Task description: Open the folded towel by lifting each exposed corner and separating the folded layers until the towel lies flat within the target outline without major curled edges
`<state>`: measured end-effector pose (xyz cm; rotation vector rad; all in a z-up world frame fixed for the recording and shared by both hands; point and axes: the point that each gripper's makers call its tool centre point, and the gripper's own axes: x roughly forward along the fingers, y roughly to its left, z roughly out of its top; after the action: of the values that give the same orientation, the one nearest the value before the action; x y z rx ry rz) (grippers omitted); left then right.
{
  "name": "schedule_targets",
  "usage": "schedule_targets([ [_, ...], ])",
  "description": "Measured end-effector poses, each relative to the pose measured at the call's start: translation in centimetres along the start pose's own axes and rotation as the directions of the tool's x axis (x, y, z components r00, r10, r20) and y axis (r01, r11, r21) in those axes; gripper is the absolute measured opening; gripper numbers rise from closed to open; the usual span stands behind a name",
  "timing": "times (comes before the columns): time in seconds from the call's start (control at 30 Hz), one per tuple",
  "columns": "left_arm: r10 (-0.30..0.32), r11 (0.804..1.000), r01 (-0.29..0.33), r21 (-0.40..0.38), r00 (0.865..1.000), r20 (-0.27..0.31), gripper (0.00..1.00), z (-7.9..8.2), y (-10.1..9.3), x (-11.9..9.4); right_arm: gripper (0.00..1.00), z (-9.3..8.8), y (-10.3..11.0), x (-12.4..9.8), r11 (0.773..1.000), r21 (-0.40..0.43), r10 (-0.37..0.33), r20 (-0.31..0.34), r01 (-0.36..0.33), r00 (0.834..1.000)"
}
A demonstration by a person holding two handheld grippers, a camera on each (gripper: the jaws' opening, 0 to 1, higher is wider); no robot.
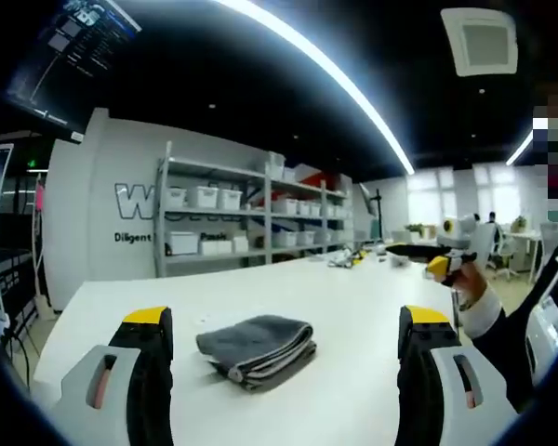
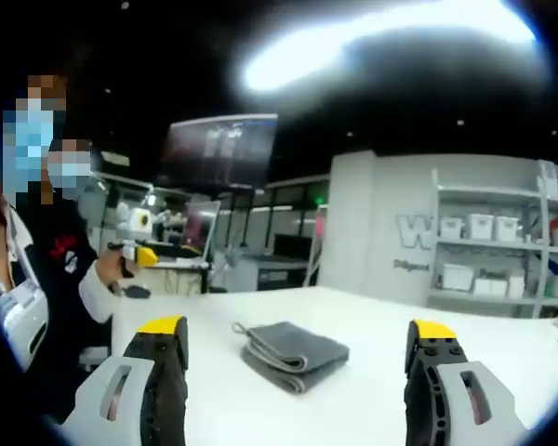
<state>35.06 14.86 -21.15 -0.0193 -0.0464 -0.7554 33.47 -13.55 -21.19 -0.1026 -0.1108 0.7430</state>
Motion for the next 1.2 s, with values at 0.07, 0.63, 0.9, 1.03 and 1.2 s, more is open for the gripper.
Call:
schedule_targets([
  [0.07,-0.003,1.0,0.003,0.003,1.0,-0.001,1.0,0.0,-0.1,0.0,0.99,-0.1,0.0,0.0,1.0,0.0,-0.002,-0.004,0.002,1.0],
  [0.63,-0.032,0.999,0.032,0.026,0.999,0.015,1.0,0.2,-0.6,0.2,0.99,-0.4,-0.1,0.2,1.0,0.013,-0.006,-0.016,0.006,1.0],
  [0.9,-0.044,0.999,0.043,0.022,0.999,0.003,1.0,-0.2,-1.0,0.5,0.99,-0.3,-0.1,0.3,1.0,0.024,-0.009,-0.007,0.009,1.0],
  [1.03,-0.039,0.999,0.039,0.018,0.999,-0.005,0.99,-0.5,-1.0,0.6,0.99,-0.3,-0.1,0.3,1.0,0.027,-0.012,-0.007,0.012,1.0],
  [1.2,-0.033,0.999,0.033,0.008,0.999,-0.005,0.99,-0.5,-0.6,0.6,0.99,-0.4,-0.2,0.3,0.999,0.028,-0.017,-0.009,0.017,1.0],
])
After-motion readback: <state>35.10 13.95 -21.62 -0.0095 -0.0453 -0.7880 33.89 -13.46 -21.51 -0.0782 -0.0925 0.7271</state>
